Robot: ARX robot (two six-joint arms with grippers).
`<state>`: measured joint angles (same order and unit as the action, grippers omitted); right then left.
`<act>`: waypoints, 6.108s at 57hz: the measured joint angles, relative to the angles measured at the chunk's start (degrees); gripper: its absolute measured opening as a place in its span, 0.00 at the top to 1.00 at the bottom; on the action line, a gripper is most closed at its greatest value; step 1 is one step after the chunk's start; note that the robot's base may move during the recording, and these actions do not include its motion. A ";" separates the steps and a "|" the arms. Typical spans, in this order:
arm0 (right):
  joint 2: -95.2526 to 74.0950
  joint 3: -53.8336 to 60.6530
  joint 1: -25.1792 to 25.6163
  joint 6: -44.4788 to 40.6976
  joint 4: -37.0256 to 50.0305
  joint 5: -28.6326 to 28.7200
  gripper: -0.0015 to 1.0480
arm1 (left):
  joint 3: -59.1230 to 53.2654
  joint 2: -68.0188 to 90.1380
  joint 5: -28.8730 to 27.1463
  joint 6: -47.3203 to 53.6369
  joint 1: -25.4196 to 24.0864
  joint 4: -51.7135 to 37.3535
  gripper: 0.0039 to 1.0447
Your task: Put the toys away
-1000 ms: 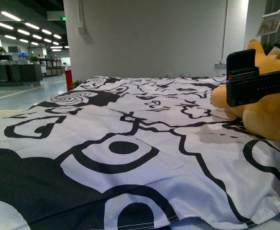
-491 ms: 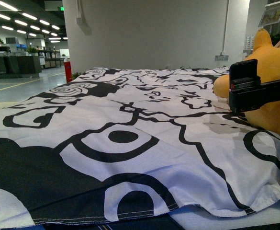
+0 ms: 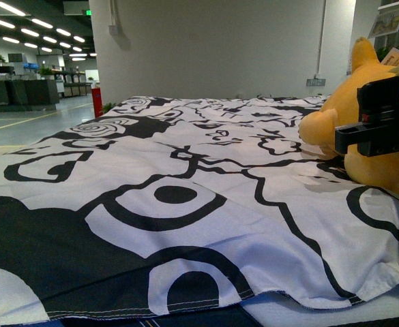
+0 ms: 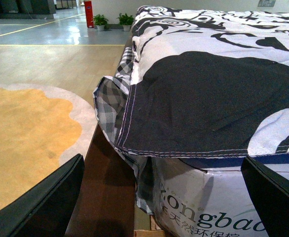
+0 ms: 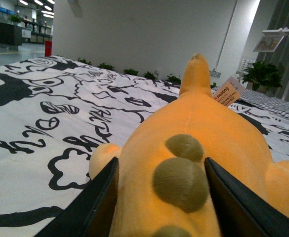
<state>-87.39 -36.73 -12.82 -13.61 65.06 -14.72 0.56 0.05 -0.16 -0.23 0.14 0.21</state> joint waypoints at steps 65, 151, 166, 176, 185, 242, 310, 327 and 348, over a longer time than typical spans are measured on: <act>36.70 5.40 32.70 32.46 -20.00 42.60 0.95 | 0.00 -0.02 0.00 -0.02 0.00 0.00 0.06; 66.40 24.70 13.03 14.73 -54.99 14.95 0.95 | 0.00 -0.02 0.00 -0.02 0.00 0.00 0.06; 70.71 28.96 13.03 14.19 -54.82 14.93 0.95 | 0.00 0.00 0.02 -0.02 0.00 0.00 0.06; 73.37 31.01 13.03 14.16 -55.28 14.93 0.95 | 0.00 -0.02 0.02 0.00 0.00 0.00 0.06; 75.06 32.04 13.03 14.16 -55.89 14.93 0.95 | 0.00 -0.02 0.02 0.00 0.00 0.00 0.06; 87.27 35.87 12.98 14.12 -64.72 14.91 0.95 | 0.00 -0.02 0.04 -0.02 0.00 0.00 0.06; 87.21 35.95 12.79 13.97 -65.22 15.06 0.95 | 0.00 -0.02 0.17 0.00 0.02 0.00 0.06; 87.17 35.95 12.81 13.79 -65.33 14.36 0.95 | 0.00 0.02 0.09 0.00 0.02 0.00 0.06; 87.17 35.95 12.79 13.79 -65.35 14.60 0.95 | 0.00 0.04 0.15 0.00 0.02 0.00 0.06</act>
<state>-0.23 -0.78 -0.03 0.19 -0.30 -0.12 0.56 0.10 -0.01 -0.23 0.16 0.21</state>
